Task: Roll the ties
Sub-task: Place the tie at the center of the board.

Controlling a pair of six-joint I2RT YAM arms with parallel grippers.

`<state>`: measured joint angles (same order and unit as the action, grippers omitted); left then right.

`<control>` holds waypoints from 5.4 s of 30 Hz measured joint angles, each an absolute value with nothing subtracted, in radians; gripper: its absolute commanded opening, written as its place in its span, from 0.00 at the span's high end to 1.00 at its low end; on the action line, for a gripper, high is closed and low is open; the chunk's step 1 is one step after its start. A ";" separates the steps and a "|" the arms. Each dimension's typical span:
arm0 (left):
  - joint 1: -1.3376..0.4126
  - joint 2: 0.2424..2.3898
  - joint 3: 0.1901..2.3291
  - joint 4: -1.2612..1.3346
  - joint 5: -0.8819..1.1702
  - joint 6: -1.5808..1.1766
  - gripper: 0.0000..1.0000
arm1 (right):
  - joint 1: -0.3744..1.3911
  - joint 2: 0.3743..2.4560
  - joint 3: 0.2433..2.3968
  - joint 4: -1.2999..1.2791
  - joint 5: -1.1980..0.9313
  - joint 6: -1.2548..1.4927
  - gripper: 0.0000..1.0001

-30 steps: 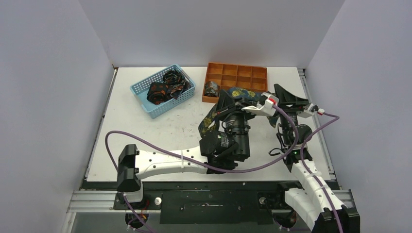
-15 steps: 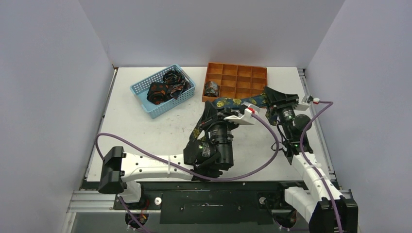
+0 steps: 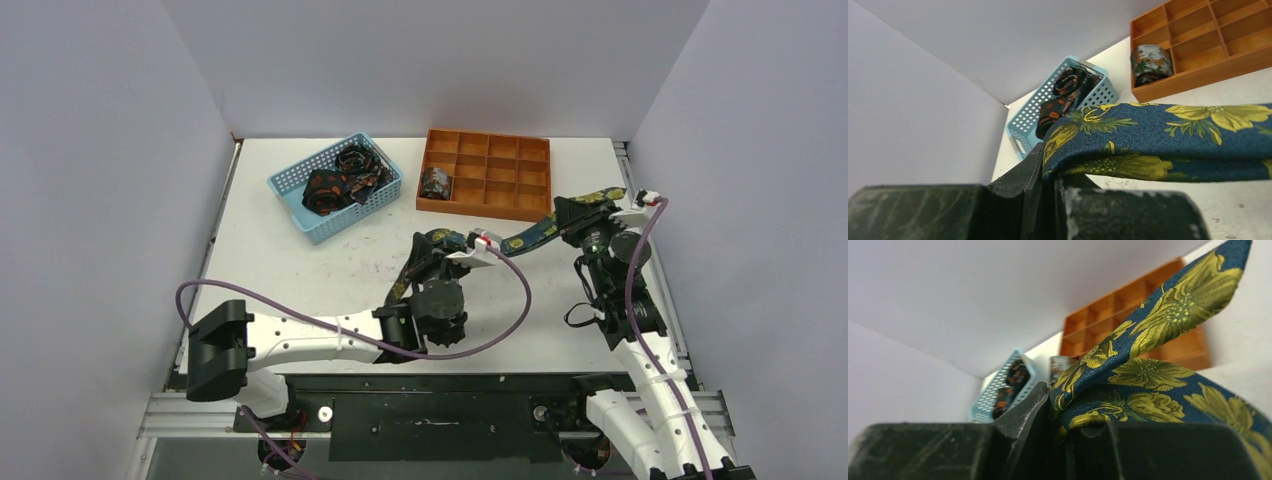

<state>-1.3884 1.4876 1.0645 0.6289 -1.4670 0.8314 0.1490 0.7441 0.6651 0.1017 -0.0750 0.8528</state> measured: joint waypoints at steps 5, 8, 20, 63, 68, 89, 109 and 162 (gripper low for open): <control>-1.311 1.605 1.155 0.470 -1.377 0.617 0.88 | 0.184 0.742 0.669 -0.013 0.068 0.711 0.95; -1.298 1.668 1.157 0.538 -1.348 0.628 0.87 | 0.211 0.740 0.653 0.000 0.107 0.660 0.95; -1.292 1.755 0.744 0.720 -1.382 0.555 0.92 | 0.209 0.928 0.121 0.338 0.033 0.754 0.95; -1.426 1.604 0.919 -0.133 -1.005 -0.189 0.04 | 0.156 0.771 0.086 0.226 0.257 0.830 0.41; -1.433 1.460 0.892 -0.302 -0.906 -0.340 0.04 | 0.156 0.694 0.112 0.120 0.253 0.846 0.12; -0.988 0.962 0.781 -0.557 -0.670 -0.658 0.00 | 0.168 0.484 0.384 -0.434 0.118 0.844 0.29; -0.754 0.826 0.514 -0.428 -0.395 -0.830 0.26 | 0.936 1.529 0.821 -0.042 0.336 0.501 0.31; -0.743 0.265 0.297 -0.534 -0.434 -1.029 0.21 | 1.209 1.032 0.505 -0.174 0.697 0.708 0.16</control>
<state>-0.7425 0.2649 0.2974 -0.5339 -0.4335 -1.0290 1.2091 1.0321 0.5045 -0.1741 0.6968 0.7078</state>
